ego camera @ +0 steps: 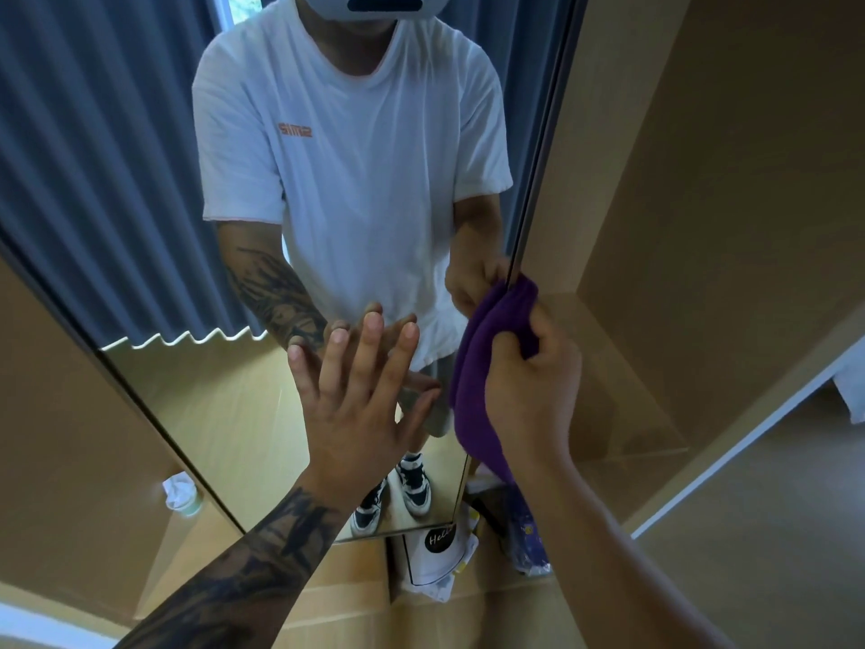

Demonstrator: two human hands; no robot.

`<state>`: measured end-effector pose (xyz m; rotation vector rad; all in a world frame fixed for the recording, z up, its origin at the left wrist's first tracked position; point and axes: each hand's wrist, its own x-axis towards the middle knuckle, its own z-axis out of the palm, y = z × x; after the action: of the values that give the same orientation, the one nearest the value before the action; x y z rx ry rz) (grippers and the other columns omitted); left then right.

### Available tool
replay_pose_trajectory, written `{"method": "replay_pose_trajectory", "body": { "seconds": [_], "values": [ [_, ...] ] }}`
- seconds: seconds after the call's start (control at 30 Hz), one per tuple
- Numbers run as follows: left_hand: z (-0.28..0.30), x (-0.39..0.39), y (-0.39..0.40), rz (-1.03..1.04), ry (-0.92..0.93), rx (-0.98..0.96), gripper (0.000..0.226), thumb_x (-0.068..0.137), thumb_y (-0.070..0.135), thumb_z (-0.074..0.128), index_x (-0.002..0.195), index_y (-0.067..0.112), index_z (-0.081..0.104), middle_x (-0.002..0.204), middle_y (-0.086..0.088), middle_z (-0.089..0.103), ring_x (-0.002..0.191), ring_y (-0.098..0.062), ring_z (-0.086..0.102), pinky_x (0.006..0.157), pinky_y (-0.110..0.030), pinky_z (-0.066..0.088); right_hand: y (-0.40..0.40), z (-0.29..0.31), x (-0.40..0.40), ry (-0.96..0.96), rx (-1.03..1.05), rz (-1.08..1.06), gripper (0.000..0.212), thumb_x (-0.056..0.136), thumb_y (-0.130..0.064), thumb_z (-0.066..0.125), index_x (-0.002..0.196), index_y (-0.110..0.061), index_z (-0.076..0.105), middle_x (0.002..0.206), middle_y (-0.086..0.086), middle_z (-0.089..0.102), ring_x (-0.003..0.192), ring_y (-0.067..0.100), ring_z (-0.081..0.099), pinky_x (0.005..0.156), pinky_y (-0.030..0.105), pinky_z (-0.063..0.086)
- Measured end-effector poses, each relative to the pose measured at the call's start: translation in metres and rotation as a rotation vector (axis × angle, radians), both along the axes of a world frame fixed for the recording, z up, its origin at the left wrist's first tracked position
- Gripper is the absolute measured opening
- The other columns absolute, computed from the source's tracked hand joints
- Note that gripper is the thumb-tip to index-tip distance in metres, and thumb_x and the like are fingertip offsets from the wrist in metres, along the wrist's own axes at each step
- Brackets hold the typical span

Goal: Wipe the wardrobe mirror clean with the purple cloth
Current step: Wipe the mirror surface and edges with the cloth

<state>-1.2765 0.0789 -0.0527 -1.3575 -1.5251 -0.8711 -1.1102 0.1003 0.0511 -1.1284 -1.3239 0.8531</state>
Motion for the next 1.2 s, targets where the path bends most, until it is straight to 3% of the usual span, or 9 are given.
{"method": "replay_pose_trajectory", "body": {
  "seconds": [0.07,0.13,0.27,0.4,0.53,0.67,0.8,1.0,1.2],
  "values": [
    [0.000,-0.001,0.000,-0.004,0.001,0.009,0.085,0.086,0.068,0.069,0.156,0.029,0.040,0.174,0.002,0.009,0.160,-0.023,0.001,0.124,-0.064,0.007,0.003,0.004,-0.002,0.017,0.063,0.000,0.023,0.098,-0.002,0.049,0.089,-0.015,0.067,0.062,-0.004,0.058,0.050,0.006,0.049,0.048,0.017,0.042],
    [-0.001,-0.001,0.000,-0.002,0.006,0.005,0.085,0.087,0.068,0.068,0.156,0.028,0.040,0.174,0.001,0.008,0.160,-0.023,0.000,0.124,-0.064,0.006,0.000,-0.013,-0.006,-0.016,0.069,-0.022,0.024,0.102,-0.007,0.050,0.101,-0.019,0.071,0.068,-0.003,0.063,0.056,0.008,0.055,0.053,0.019,0.046],
    [-0.001,-0.001,0.000,-0.004,0.016,0.005,0.086,0.086,0.069,0.068,0.156,0.028,0.041,0.173,0.001,0.009,0.160,-0.023,0.001,0.124,-0.064,0.007,-0.009,-0.085,-0.001,-0.110,-0.207,-0.008,0.028,0.098,-0.006,0.053,0.087,-0.027,0.068,0.068,-0.003,0.066,0.062,0.008,0.059,0.062,0.027,0.045],
    [-0.001,-0.001,0.002,0.011,0.026,0.019,0.086,0.086,0.070,0.068,0.156,0.028,0.041,0.173,0.001,0.009,0.160,-0.023,0.001,0.125,-0.063,0.007,-0.008,-0.095,0.005,-0.142,-0.340,0.041,0.028,0.093,-0.003,0.053,0.076,-0.022,0.065,0.063,0.011,0.061,0.054,0.018,0.051,0.053,0.031,0.040],
    [-0.003,-0.003,0.002,-0.004,0.025,0.015,0.087,0.086,0.070,0.068,0.157,0.028,0.039,0.174,0.001,0.007,0.160,-0.023,0.000,0.124,-0.063,0.006,0.000,-0.029,0.000,-0.013,-0.223,0.011,0.031,0.093,-0.001,0.053,0.076,-0.022,0.067,0.055,0.002,0.054,0.051,0.016,0.048,0.050,0.029,0.040],
    [-0.003,-0.004,0.005,-0.002,0.032,0.024,0.089,0.085,0.071,0.068,0.158,0.029,0.037,0.174,0.002,0.007,0.160,-0.022,-0.001,0.125,-0.062,0.004,0.003,0.010,0.000,0.082,-0.037,0.042,0.022,0.096,-0.002,0.053,0.088,-0.015,0.069,0.066,0.018,0.059,0.053,0.020,0.050,0.049,0.030,0.043],
    [-0.004,-0.004,0.004,-0.001,0.039,-0.002,0.089,0.086,0.072,0.066,0.158,0.029,0.035,0.174,0.002,0.003,0.160,-0.022,-0.004,0.125,-0.062,0.002,-0.002,-0.032,-0.006,-0.007,-0.041,0.000,0.024,0.101,-0.011,0.052,0.102,-0.025,0.071,0.072,0.002,0.066,0.061,0.015,0.061,0.056,0.027,0.049],
    [-0.003,-0.004,0.003,0.005,0.036,-0.018,0.090,0.088,0.072,0.065,0.160,0.029,0.033,0.174,0.001,0.003,0.160,-0.024,-0.004,0.124,-0.064,0.006,-0.013,-0.082,0.008,-0.127,-0.218,0.099,0.034,0.102,-0.009,0.051,0.093,-0.036,0.068,0.072,0.002,0.067,0.060,0.013,0.058,0.057,0.037,0.051],
    [0.000,-0.002,0.000,-0.012,0.006,-0.012,0.083,0.088,0.067,0.067,0.157,0.028,0.040,0.173,0.002,0.009,0.160,-0.023,0.000,0.125,-0.063,0.007,0.004,0.023,0.015,-0.037,0.147,0.113,0.023,0.100,-0.005,0.058,0.092,-0.022,0.070,0.066,0.000,0.066,0.052,0.001,0.056,0.049,0.012,0.042]
  ]
}}
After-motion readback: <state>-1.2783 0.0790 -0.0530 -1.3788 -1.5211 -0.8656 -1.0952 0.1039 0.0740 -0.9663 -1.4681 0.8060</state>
